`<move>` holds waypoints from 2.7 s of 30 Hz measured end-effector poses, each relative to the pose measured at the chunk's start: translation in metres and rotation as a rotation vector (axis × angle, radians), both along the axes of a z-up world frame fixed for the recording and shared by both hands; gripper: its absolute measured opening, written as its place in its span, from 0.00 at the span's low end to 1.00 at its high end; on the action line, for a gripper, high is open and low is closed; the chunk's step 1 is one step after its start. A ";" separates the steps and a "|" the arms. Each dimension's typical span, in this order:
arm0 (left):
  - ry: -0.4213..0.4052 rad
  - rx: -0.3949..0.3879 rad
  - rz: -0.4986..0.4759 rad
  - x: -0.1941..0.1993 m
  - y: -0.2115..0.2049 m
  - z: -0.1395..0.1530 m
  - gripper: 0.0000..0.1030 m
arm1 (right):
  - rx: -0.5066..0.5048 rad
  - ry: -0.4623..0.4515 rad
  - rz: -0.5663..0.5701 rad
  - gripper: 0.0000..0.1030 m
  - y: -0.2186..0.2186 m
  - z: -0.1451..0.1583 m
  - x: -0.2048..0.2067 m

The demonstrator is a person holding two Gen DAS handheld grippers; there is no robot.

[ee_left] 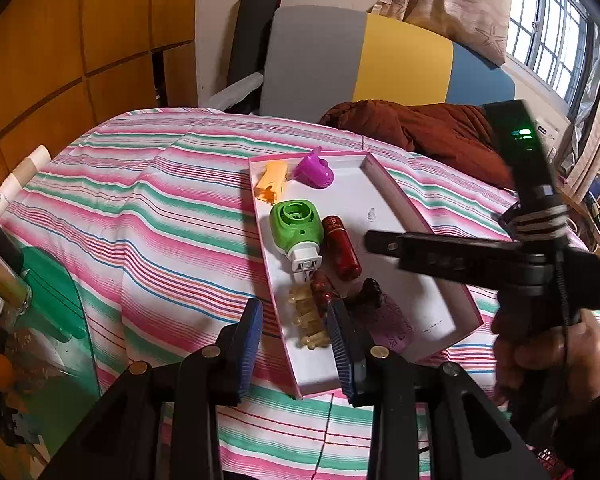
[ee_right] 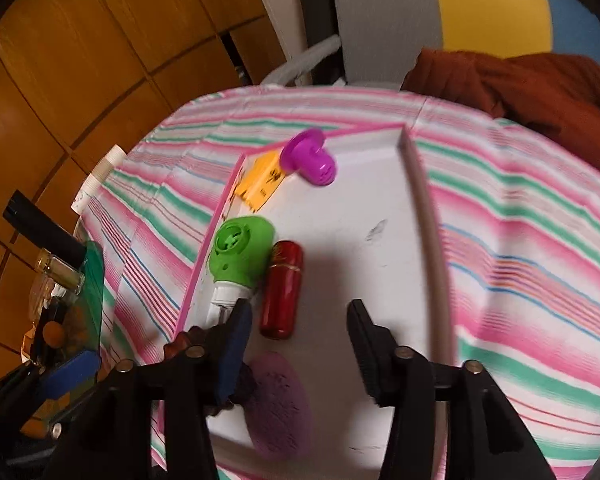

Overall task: Organize rigid objects
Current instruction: 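Lower the red cylinder into the tray and open the right gripper, then move both tools back toward the remaining toy cluster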

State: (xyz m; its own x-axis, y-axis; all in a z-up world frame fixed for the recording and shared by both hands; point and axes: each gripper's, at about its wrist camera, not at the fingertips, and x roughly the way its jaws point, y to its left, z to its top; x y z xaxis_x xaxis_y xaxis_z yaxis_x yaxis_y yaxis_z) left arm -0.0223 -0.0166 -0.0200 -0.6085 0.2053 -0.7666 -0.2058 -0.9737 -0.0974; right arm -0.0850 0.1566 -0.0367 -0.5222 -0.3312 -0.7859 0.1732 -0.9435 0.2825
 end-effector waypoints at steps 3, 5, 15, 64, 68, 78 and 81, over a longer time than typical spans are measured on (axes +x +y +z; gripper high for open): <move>0.001 -0.002 -0.006 0.000 0.002 0.000 0.32 | 0.013 0.033 -0.006 0.55 0.017 0.009 0.009; 0.000 -0.005 -0.013 0.000 0.005 0.000 0.32 | 0.025 0.049 -0.024 0.58 0.034 0.014 0.016; 0.001 -0.022 -0.059 0.004 0.024 -0.001 0.32 | 0.034 0.040 -0.218 0.59 0.128 0.014 0.037; -0.068 0.053 -0.602 0.006 0.278 0.004 0.36 | -0.120 0.029 -0.983 0.83 0.394 -0.001 0.139; -0.066 0.046 -0.651 -0.004 0.311 -0.001 0.36 | -0.142 0.040 -0.999 0.83 0.398 0.000 0.143; -0.073 0.051 -0.757 -0.027 0.388 -0.018 0.37 | -0.193 0.036 -0.986 0.83 0.400 -0.002 0.143; -0.093 0.039 -0.755 -0.037 0.406 -0.028 0.38 | -0.211 0.032 -0.980 0.83 0.401 -0.003 0.143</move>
State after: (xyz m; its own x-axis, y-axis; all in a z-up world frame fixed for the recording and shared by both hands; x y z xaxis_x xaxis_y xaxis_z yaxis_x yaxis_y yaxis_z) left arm -0.0590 0.3894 -0.0477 -0.2254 0.5683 -0.7913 -0.8043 -0.5670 -0.1781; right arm 0.0576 0.5573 -0.0402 -0.6594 0.1255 -0.7413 -0.6429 -0.6053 0.4694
